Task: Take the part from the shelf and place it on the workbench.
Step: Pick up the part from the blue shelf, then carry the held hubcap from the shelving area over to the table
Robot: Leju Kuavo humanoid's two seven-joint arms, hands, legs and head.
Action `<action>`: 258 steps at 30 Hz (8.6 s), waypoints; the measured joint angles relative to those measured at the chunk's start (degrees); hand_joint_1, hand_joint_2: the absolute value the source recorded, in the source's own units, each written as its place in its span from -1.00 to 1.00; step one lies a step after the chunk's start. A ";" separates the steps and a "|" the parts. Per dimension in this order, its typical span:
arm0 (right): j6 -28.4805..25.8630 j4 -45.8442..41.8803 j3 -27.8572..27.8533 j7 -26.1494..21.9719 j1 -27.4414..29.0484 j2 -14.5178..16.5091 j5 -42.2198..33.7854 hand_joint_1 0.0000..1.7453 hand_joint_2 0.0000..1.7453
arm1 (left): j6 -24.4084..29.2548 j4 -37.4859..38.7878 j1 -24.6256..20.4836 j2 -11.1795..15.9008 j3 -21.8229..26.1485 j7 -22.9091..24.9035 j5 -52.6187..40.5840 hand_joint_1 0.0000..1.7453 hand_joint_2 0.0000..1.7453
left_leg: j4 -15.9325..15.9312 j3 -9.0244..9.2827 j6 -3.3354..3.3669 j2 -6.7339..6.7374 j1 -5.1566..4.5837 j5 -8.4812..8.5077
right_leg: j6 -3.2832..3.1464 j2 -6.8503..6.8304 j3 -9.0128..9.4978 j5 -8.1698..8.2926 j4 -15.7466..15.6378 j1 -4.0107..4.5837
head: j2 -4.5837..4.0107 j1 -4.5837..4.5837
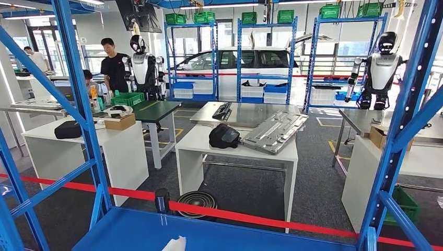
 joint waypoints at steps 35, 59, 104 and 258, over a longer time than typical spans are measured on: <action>-5.21 5.75 1.76 7.25 -1.10 -2.43 -0.97 -1.00 -1.00 | -37.86 -27.54 2.23 -4.45 -27.12 -11.80 77.48 1.00 1.00 | -2.28 0.78 1.85 0.26 0.18 1.85 | 0.72 -0.28 -2.67 -3.62 5.38 -0.15 | 0.00 0.18; -4.36 7.26 1.76 5.73 -1.44 -4.17 -1.65 -1.00 -1.00 | -37.89 -25.74 2.17 -3.87 -27.60 -15.34 72.32 1.00 1.00 | -0.11 5.19 0.26 -0.15 -0.10 -3.03 | -0.26 -0.44 -1.04 2.65 -1.40 0.28 | -0.05 -0.03; 1.34 10.44 1.08 3.99 -1.39 -7.40 -8.14 -1.00 -1.00 | -36.72 -26.22 -1.39 -4.26 -27.93 -11.45 72.04 1.00 1.00 | -1.47 -3.52 1.05 0.67 -0.32 4.68 | 3.80 -0.53 2.89 -2.74 4.99 -1.01 | -0.04 0.53; 1.42 19.55 8.23 1.32 -0.26 -7.09 -2.79 -1.00 -1.00 | -36.87 -24.64 -6.76 -0.56 -31.00 -5.89 69.67 1.00 1.00 | 0.79 -0.83 -0.50 -6.87 0.77 0.81 | 3.61 2.49 -0.97 -0.56 2.55 -2.60 | -0.02 0.50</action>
